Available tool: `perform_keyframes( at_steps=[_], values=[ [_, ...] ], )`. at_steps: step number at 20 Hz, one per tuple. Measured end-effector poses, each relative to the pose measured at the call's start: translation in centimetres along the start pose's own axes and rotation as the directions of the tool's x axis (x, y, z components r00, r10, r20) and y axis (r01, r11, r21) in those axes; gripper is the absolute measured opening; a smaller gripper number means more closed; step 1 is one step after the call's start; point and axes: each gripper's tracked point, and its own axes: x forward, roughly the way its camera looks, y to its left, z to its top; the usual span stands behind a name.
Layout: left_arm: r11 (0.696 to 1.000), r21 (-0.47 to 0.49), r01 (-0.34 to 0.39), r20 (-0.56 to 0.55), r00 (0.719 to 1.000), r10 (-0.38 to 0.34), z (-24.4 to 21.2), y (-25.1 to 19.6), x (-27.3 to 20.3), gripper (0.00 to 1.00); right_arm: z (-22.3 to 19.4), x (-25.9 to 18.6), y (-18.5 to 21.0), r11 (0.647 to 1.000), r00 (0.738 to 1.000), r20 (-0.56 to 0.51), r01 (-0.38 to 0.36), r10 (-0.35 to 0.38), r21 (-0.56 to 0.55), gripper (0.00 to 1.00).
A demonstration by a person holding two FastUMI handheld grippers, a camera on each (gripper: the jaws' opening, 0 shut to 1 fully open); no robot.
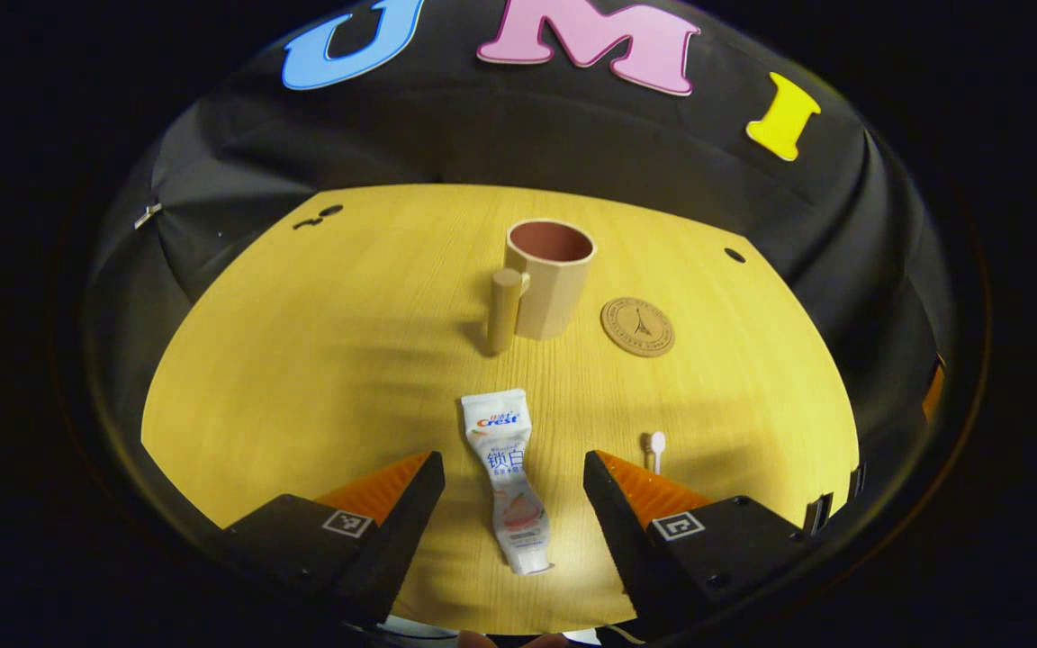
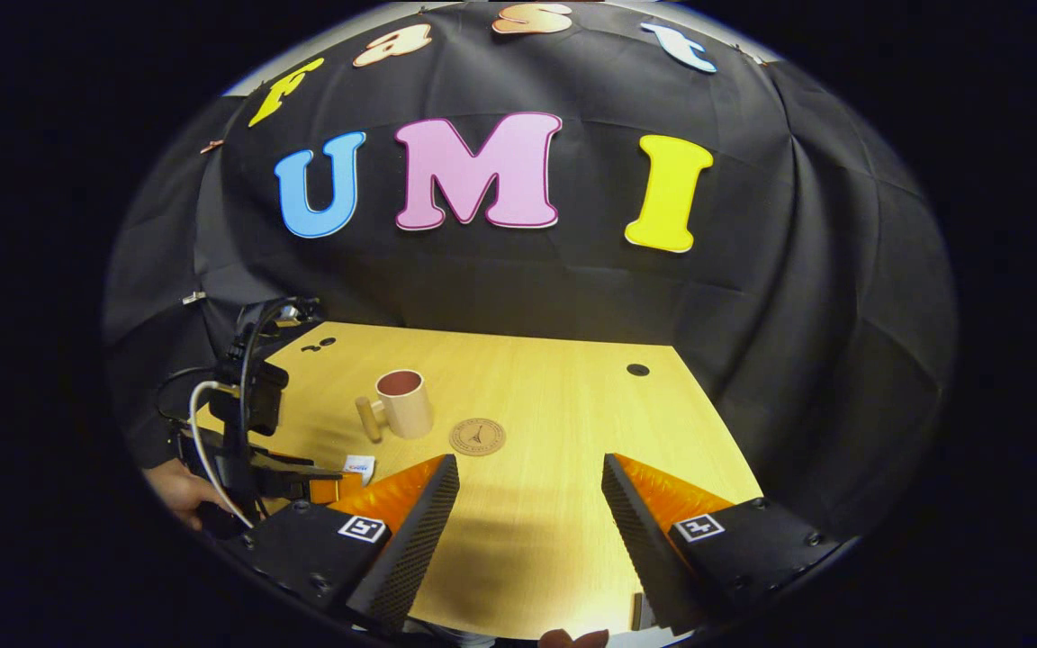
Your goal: Put the toothbrush and toothpaste on the desktop into the cup, then pick up the cup and place it on the coaster on the desktop.
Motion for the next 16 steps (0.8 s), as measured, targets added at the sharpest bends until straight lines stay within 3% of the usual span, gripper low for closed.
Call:
perform_keyframes(
  at_steps=[8,11,14,16],
  values=[
    [0.999,-0.005,-0.033,-0.137,0.99,0.032,-1.6,0.3,4.2,0.91,-1.4,0.1,-1.6,1.0,0.999,-0.04,0.01,-0.009,0.02,0.98],
    [0.997,0.03,-0.073,-0.161,0.984,0.077,-1.9,1.0,4.8,0.87,-1.8,0.1,-1.6,1.0,0.998,-0.057,0.009,-0.007,0.022,0.99],
    [0.995,0.074,-0.061,-0.186,0.98,0.074,-2.0,0.7,4.8,0.81,-2.9,0.3,-1.3,0.999,0.995,-0.104,-0.006,0.01,0.04,0.99],
    [0.995,0.078,-0.055,-0.214,0.974,0.07,-2.2,0.7,4.8,0.68,-4.3,0.5,-0.1,0.998,0.989,-0.147,-0.018,0.027,0.056,0.99]
  ],
)
